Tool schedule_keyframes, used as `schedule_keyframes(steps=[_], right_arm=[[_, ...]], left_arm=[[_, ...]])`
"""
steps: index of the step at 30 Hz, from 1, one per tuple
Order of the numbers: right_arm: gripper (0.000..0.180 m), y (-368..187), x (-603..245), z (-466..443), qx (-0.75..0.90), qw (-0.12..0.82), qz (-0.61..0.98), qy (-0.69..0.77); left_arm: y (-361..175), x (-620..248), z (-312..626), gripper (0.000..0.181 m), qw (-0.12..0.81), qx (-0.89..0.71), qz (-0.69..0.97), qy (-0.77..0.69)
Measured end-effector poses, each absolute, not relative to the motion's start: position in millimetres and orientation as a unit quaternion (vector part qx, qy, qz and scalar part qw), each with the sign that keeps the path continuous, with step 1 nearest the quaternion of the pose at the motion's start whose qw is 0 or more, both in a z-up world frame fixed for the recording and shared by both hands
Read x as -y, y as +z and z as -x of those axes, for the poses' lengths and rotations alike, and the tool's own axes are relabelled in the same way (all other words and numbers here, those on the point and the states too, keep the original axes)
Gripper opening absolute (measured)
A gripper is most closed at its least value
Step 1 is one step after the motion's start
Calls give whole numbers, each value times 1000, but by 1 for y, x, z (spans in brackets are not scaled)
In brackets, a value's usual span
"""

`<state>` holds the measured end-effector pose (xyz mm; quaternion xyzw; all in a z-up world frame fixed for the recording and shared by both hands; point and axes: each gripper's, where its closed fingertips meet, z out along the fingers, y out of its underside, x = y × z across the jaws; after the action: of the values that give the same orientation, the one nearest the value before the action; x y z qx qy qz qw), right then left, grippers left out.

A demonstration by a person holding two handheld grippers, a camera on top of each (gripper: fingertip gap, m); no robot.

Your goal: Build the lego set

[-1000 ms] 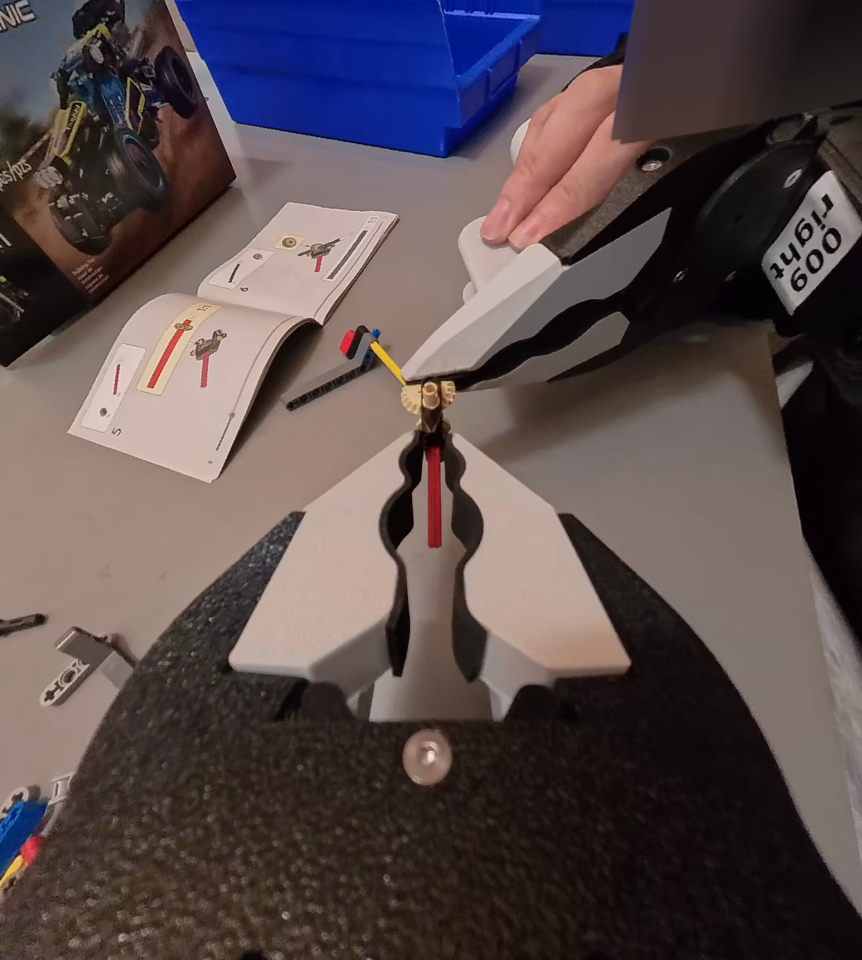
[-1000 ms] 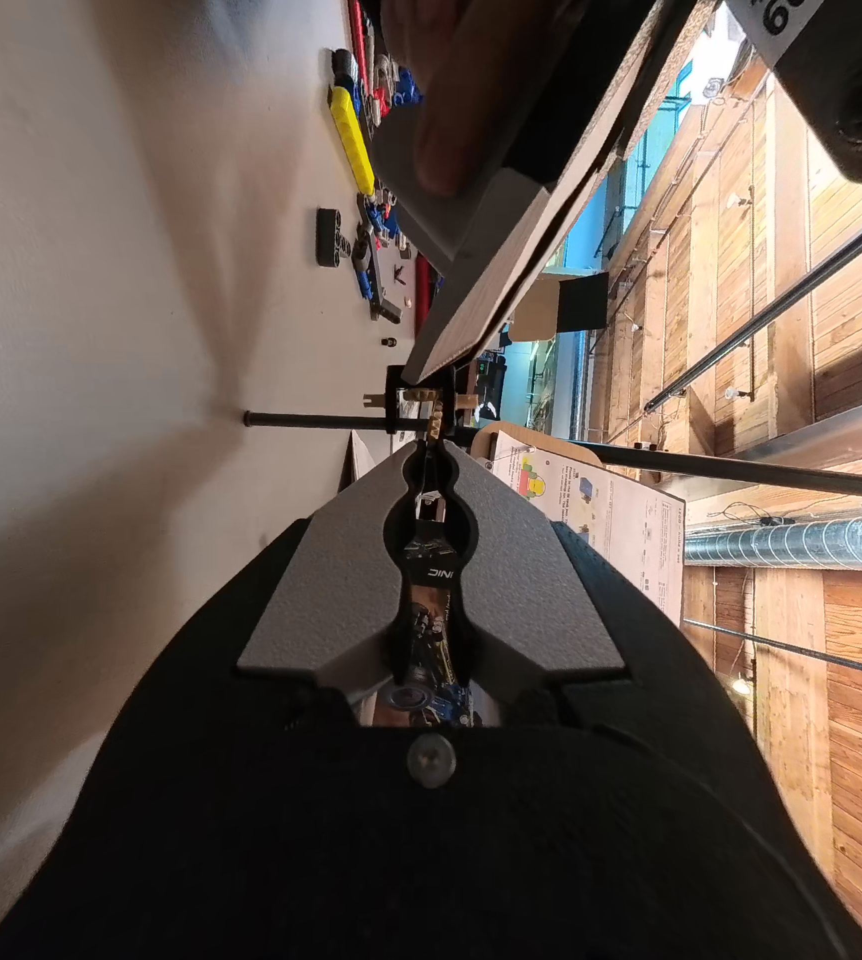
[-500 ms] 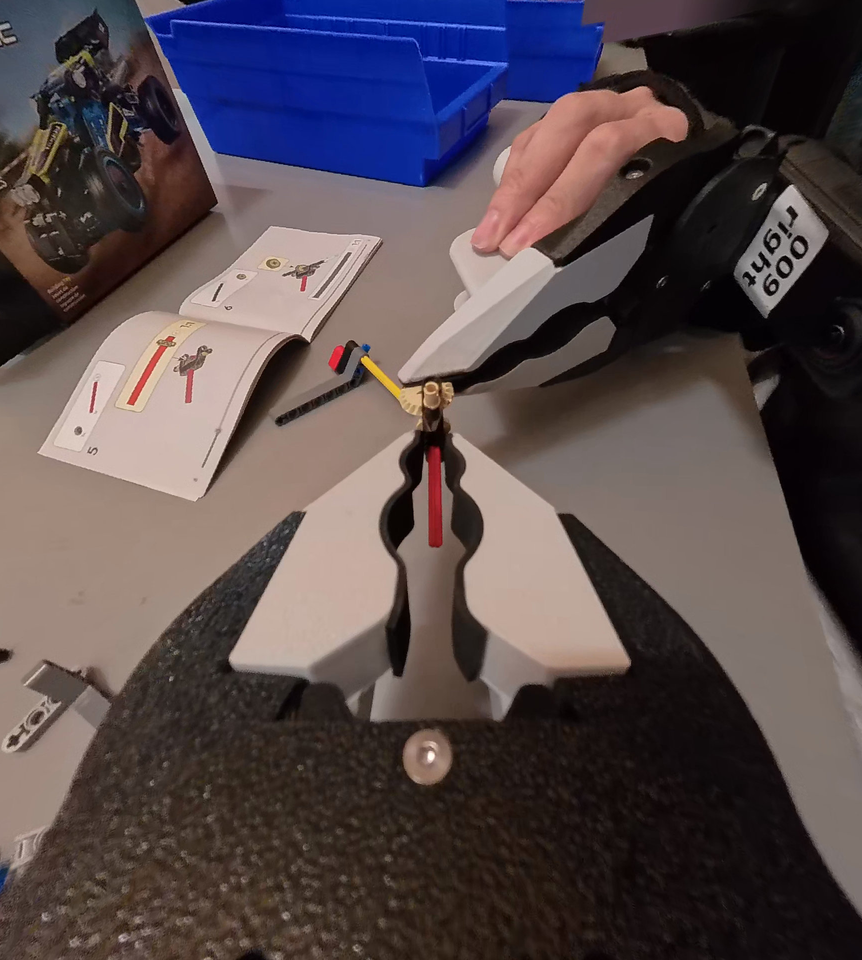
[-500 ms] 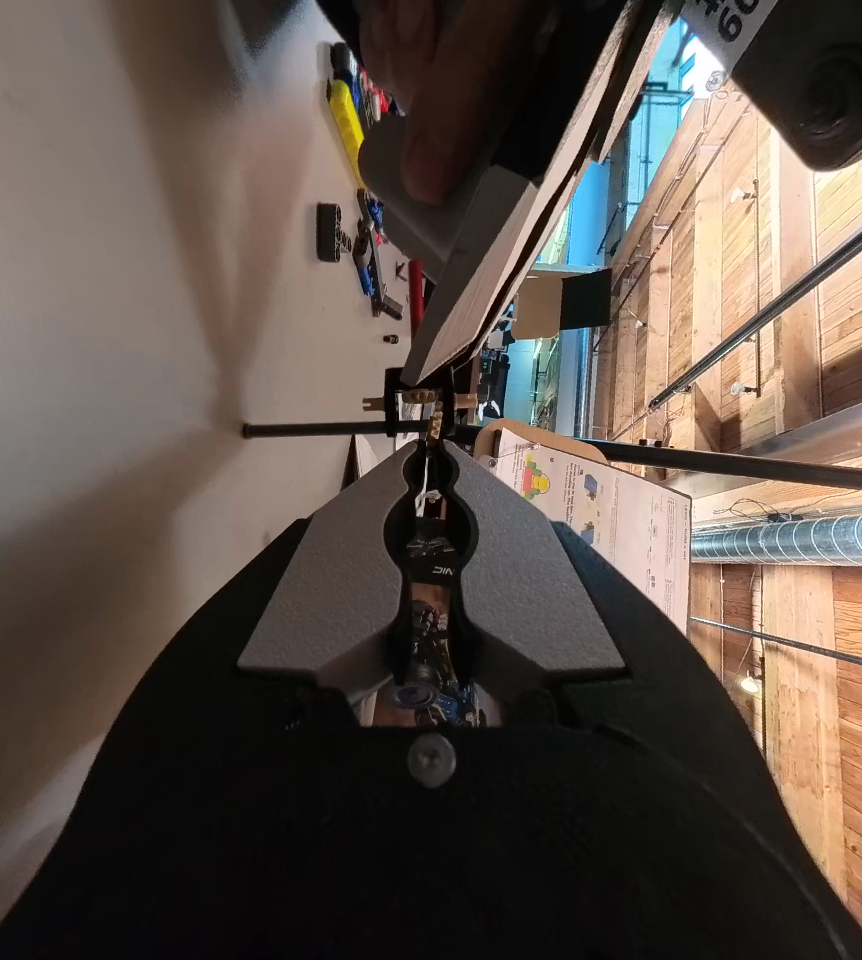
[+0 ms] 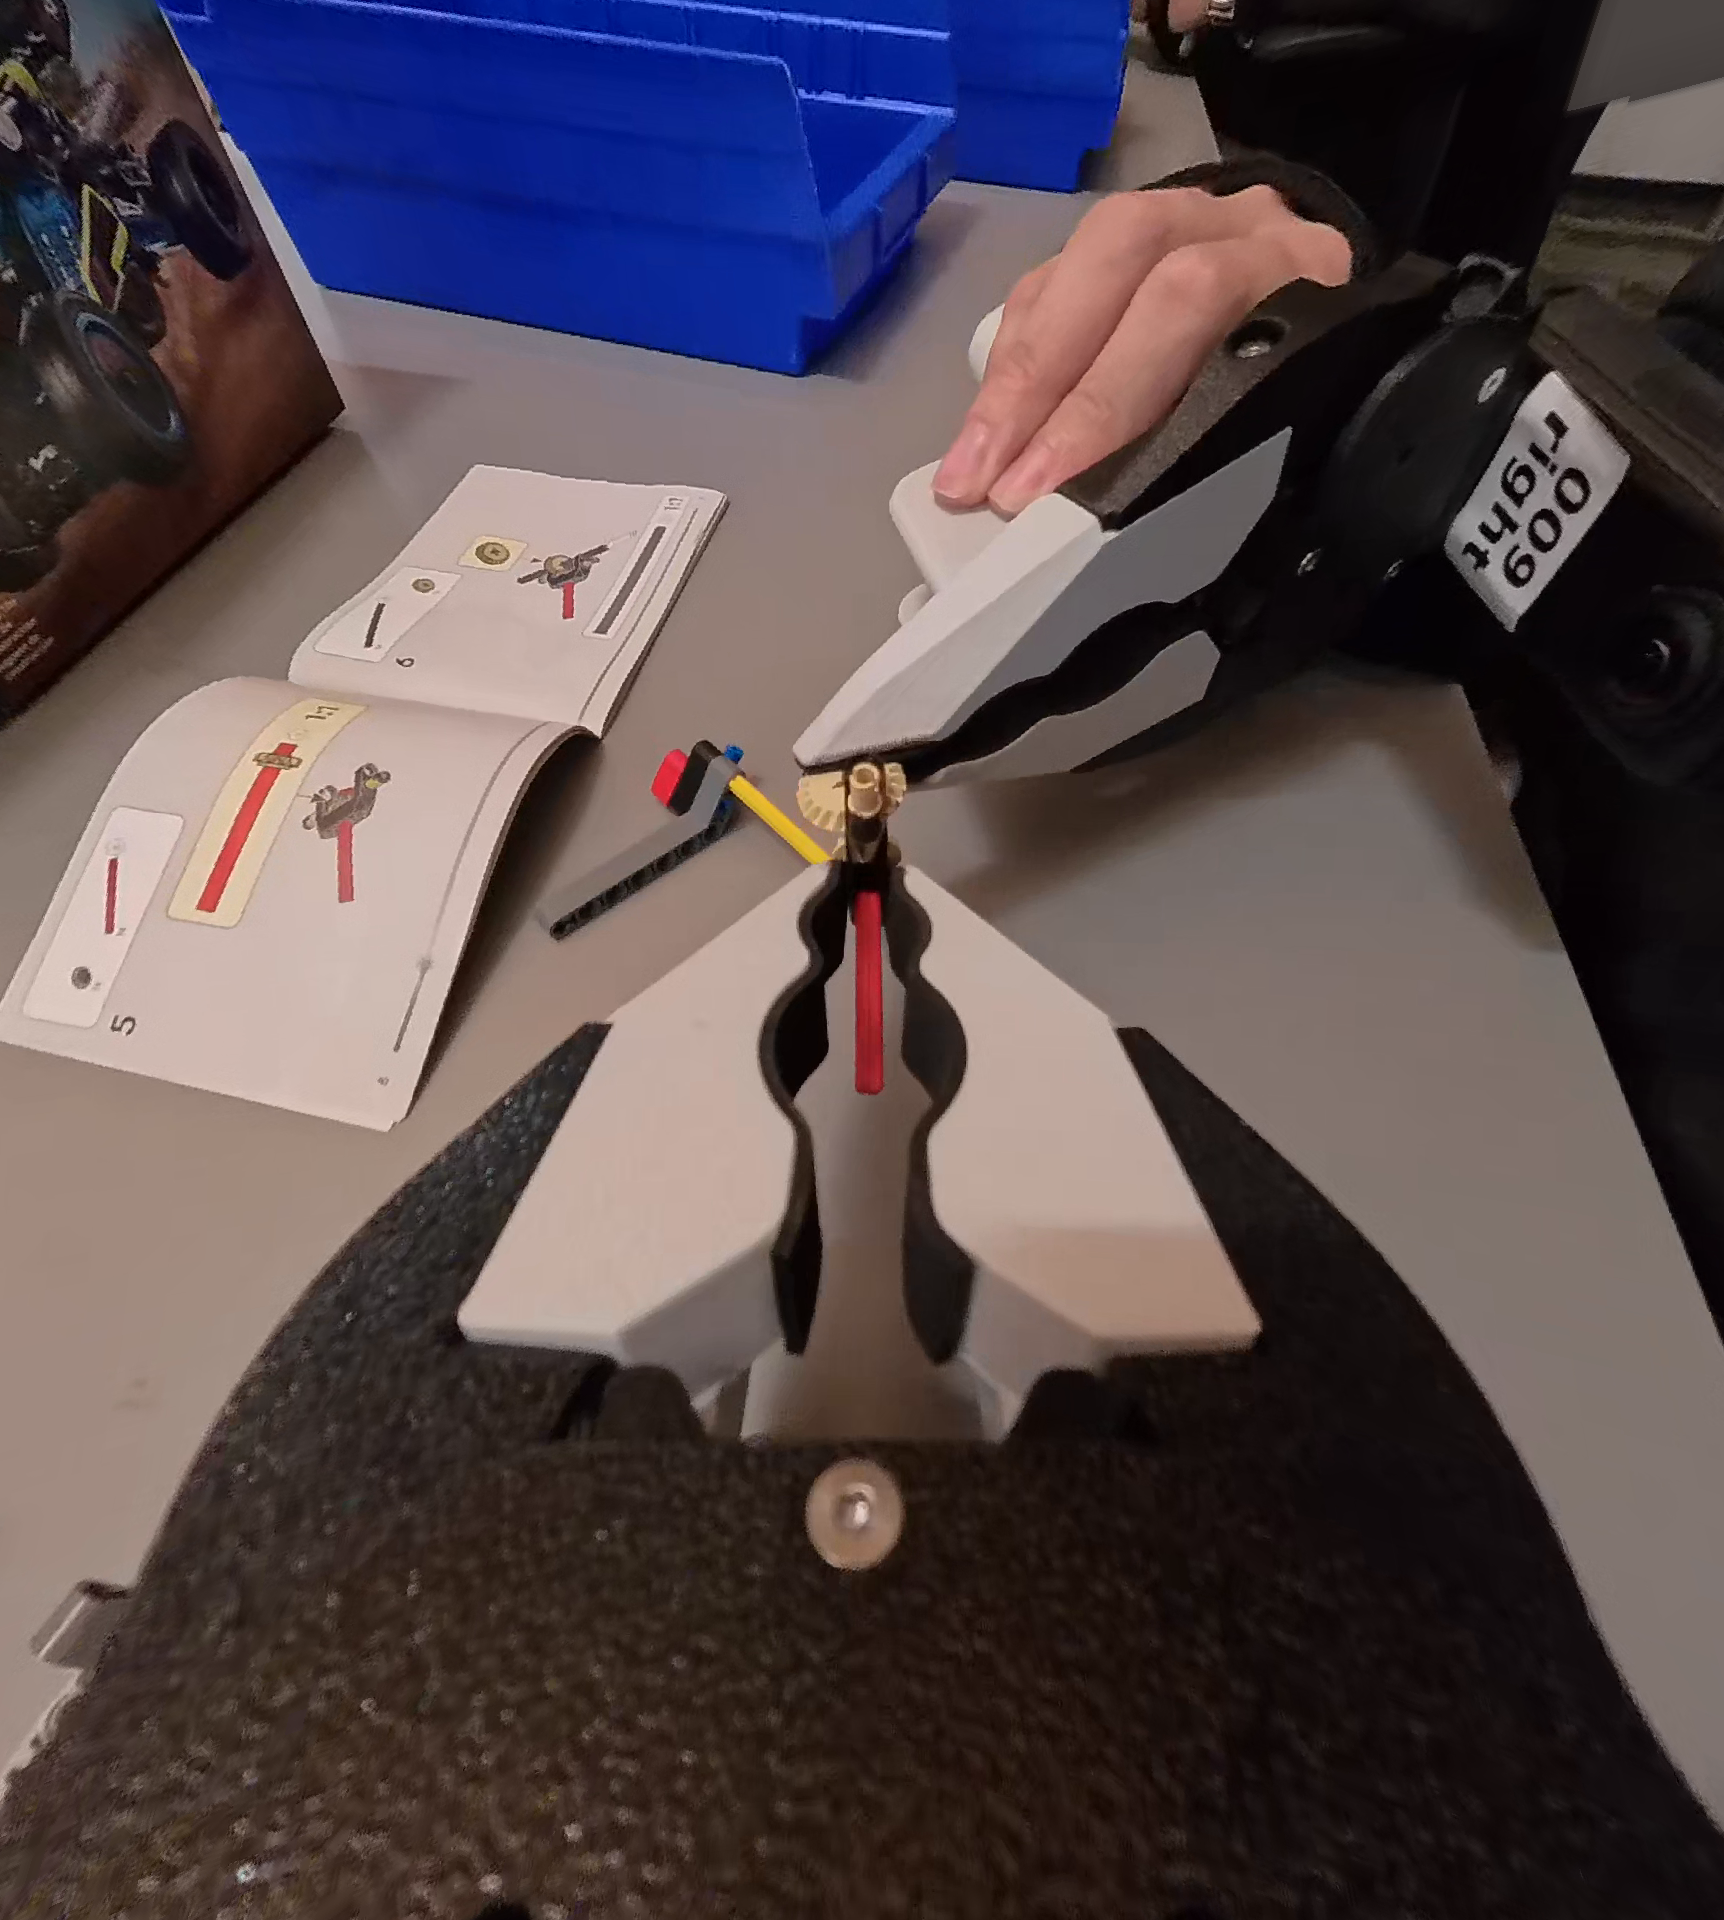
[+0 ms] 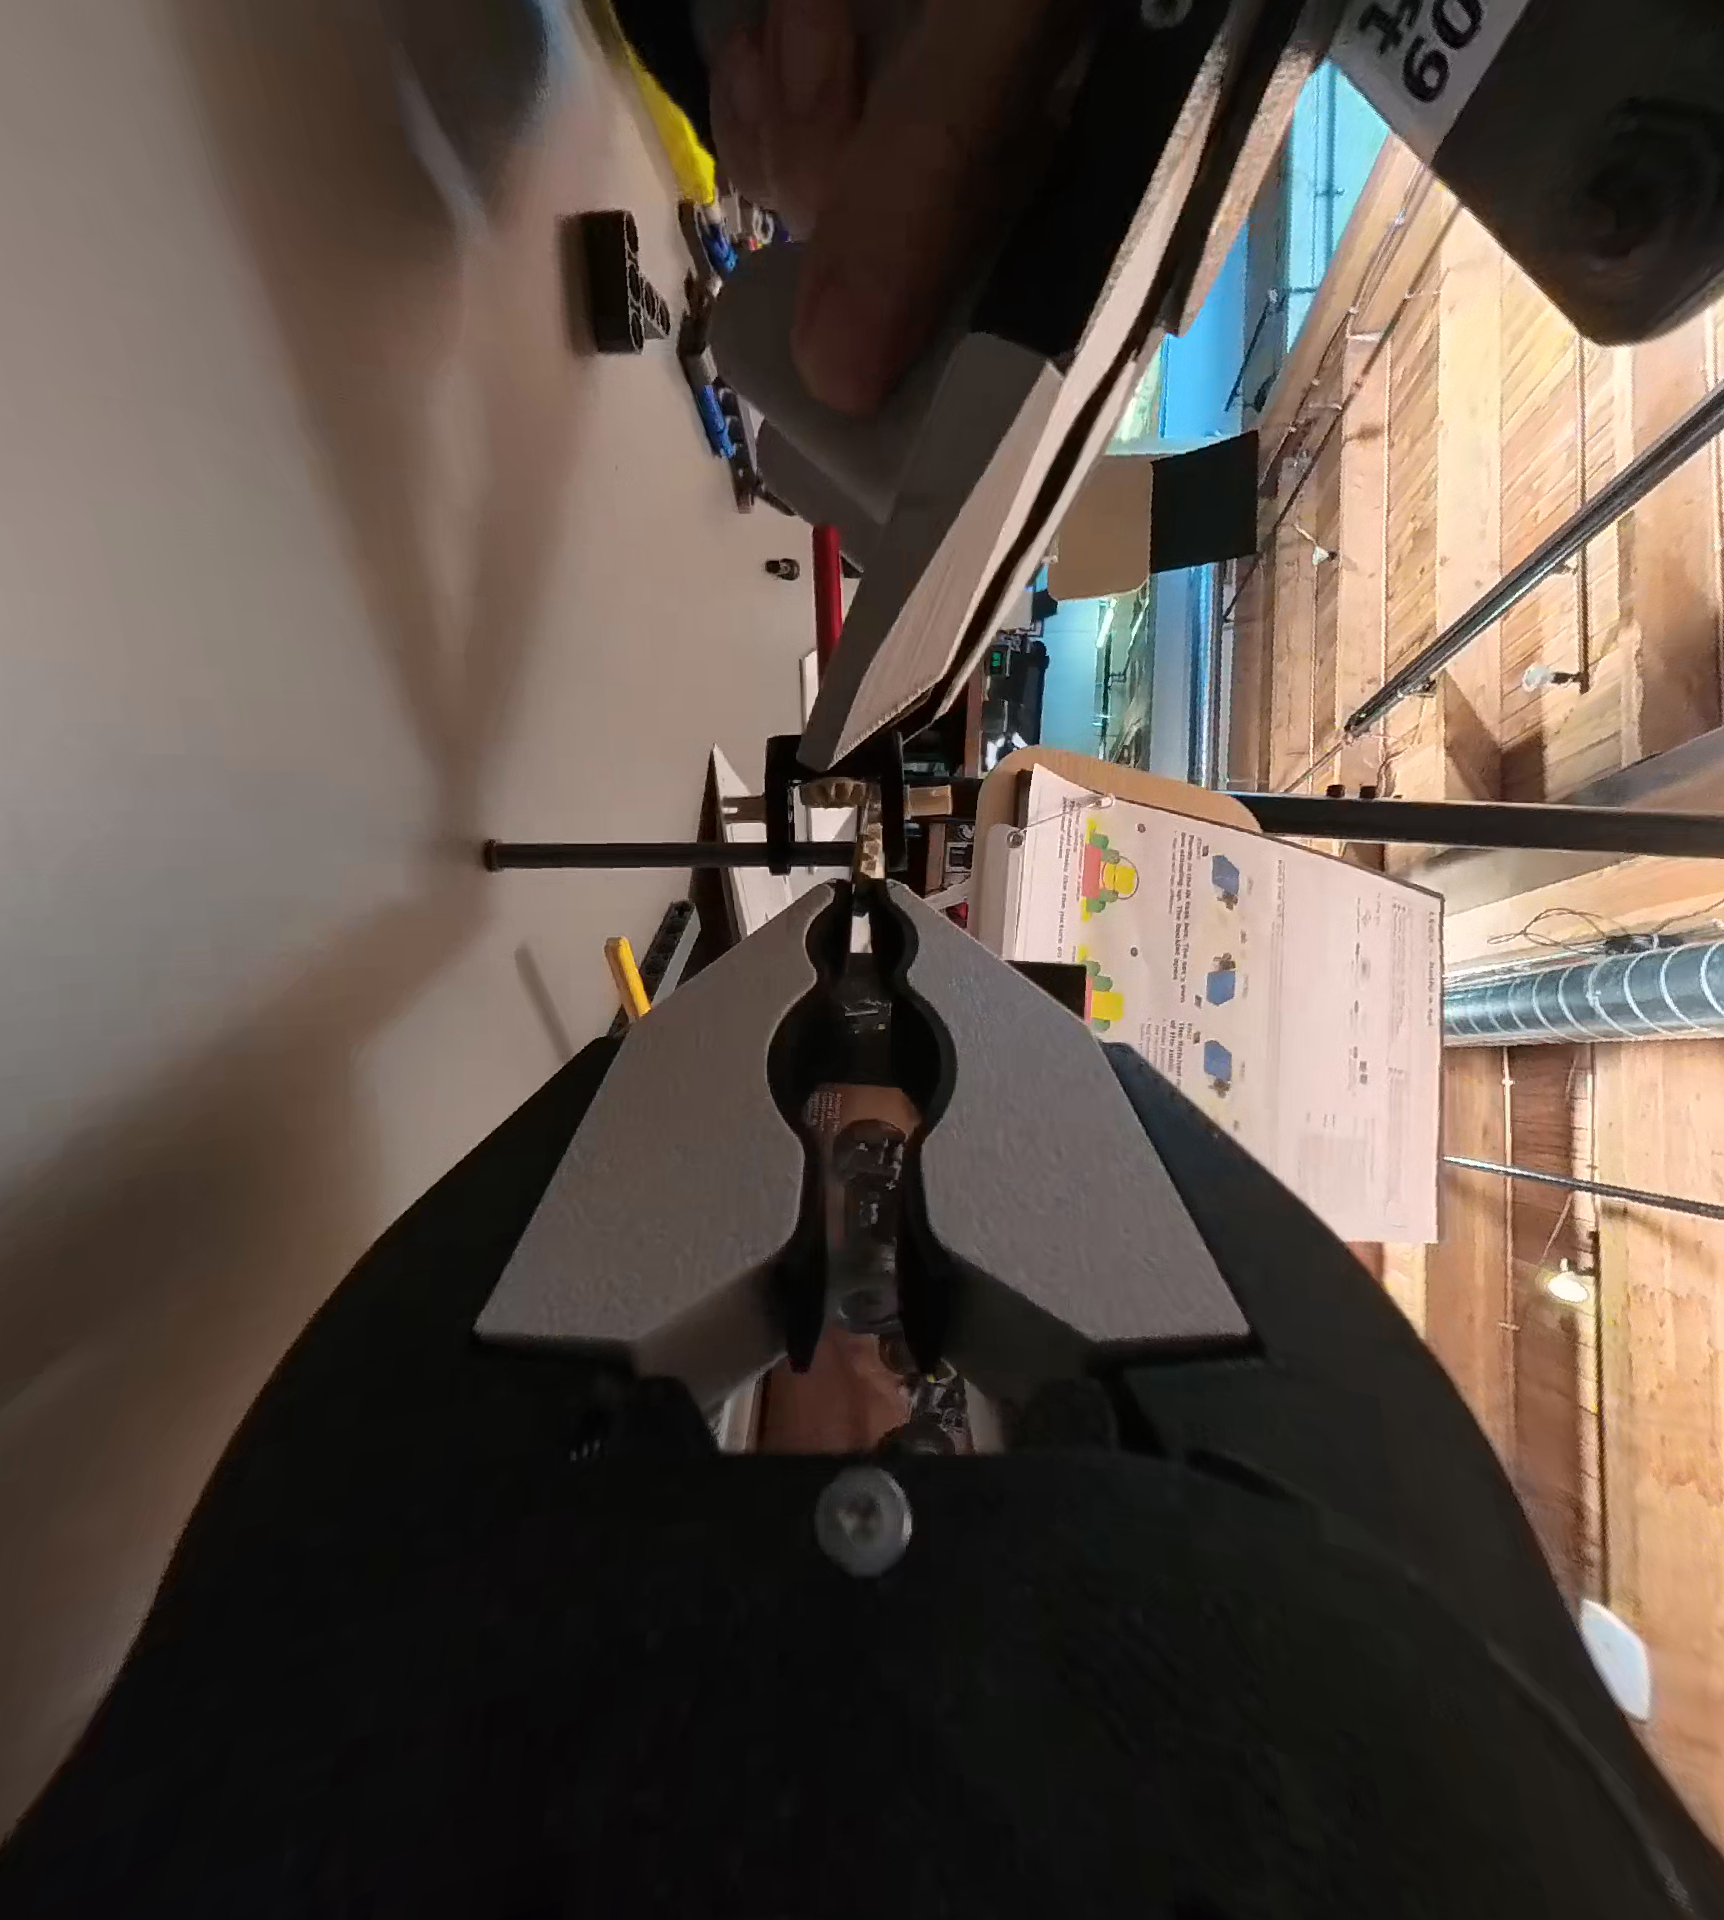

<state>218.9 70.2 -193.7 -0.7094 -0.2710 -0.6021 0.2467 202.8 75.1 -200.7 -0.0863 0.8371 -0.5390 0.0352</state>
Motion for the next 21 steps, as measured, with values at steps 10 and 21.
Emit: schedule_keyframes(steps=[10,21], right_arm=[[1,-196,-71,-223,243,281,727,-578],[1,-196,-73,-221,260,273,724,-577]], left_arm=[[-202,-74,-207,5,3,-824,110,-555],[-202,-76,-204,5,-17,-823,119,-555]])
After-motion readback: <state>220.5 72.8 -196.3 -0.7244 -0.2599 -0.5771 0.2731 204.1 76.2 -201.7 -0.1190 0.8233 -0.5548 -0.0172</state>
